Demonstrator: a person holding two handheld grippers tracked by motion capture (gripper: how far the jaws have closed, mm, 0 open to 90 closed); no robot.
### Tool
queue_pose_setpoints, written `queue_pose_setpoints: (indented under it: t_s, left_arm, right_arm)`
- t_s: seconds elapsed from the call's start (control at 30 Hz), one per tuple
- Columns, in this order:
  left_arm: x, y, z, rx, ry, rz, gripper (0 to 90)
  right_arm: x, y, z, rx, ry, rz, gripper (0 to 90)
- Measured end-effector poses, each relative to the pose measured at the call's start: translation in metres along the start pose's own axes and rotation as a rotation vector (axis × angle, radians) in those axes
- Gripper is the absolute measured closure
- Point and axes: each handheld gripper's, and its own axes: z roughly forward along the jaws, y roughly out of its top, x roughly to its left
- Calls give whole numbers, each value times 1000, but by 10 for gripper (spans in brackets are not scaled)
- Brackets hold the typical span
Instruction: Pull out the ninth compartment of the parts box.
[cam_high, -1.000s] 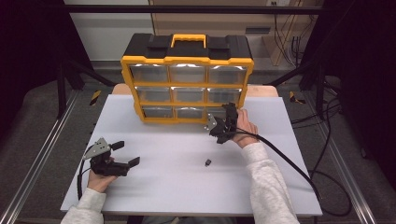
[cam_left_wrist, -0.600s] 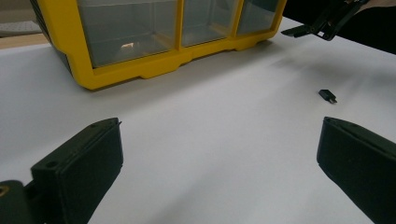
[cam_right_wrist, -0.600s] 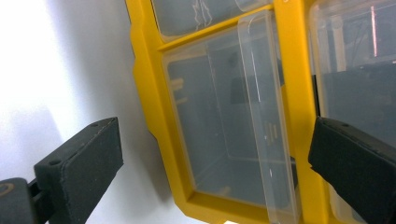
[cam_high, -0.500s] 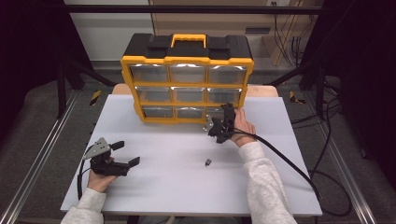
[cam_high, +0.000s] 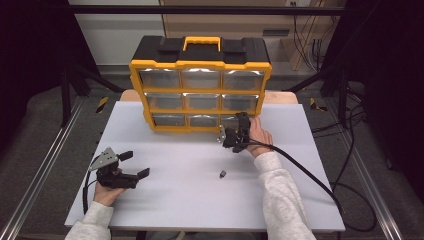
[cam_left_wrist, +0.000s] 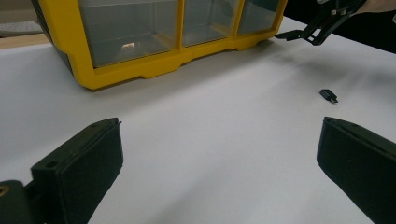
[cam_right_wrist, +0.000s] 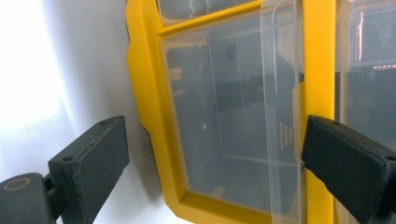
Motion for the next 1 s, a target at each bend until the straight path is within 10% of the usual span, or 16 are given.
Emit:
queue_pose_setpoints:
  t_s: [1.0]
  left_arm:
    - [0,0,0,0,3,1,0]
  right_arm:
    - [8,-1,-1,9,-174,-113,401]
